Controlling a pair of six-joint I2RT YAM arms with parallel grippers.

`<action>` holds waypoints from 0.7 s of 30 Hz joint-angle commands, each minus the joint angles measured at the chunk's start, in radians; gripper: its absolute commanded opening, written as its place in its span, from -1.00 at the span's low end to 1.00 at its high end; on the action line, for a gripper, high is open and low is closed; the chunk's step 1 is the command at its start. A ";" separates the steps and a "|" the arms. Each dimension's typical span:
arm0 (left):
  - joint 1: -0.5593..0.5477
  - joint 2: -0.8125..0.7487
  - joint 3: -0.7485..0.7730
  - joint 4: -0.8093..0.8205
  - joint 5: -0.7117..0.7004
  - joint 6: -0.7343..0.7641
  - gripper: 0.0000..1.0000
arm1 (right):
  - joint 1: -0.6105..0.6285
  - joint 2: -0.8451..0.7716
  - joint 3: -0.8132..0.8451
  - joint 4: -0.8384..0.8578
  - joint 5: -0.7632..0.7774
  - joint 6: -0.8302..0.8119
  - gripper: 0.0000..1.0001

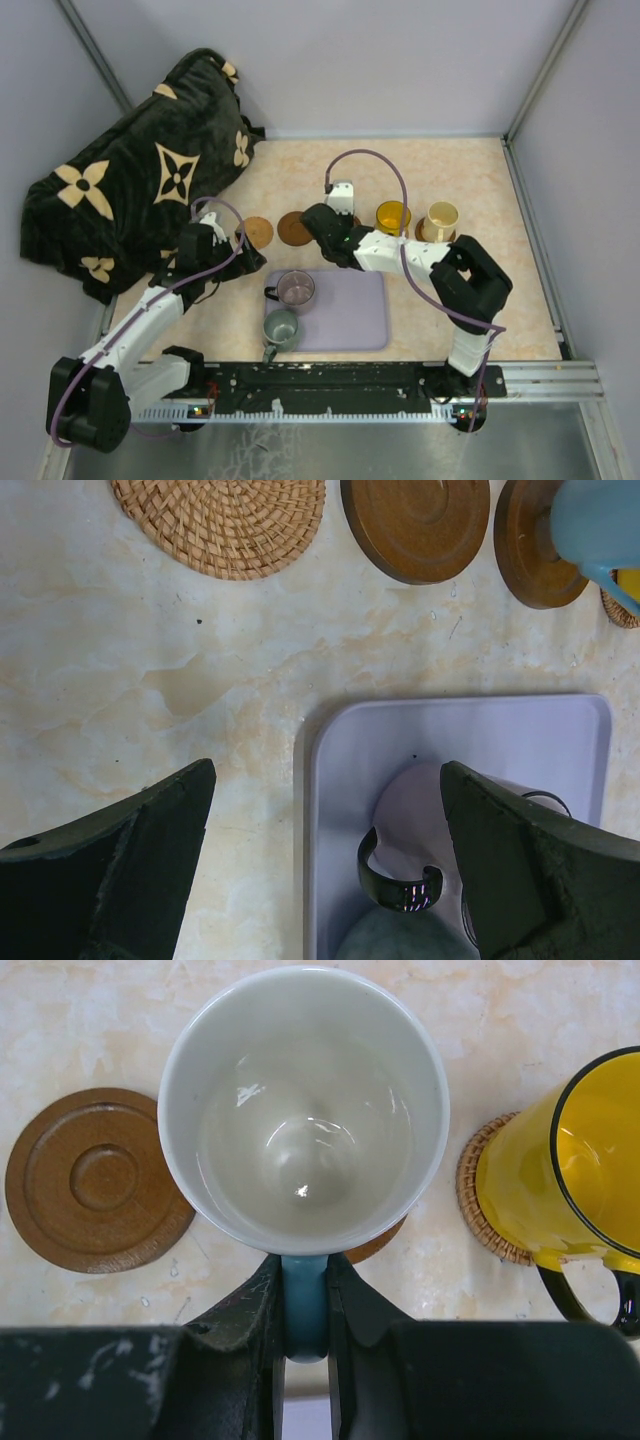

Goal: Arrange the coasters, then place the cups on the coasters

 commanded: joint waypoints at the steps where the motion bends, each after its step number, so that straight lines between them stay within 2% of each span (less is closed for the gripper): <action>1: -0.002 0.000 0.015 0.030 0.003 0.011 0.99 | -0.016 -0.045 -0.007 0.123 0.020 -0.014 -1.00; 21: -0.003 0.000 0.012 0.030 -0.002 0.012 0.99 | -0.027 -0.048 -0.029 0.132 0.014 -0.020 -1.00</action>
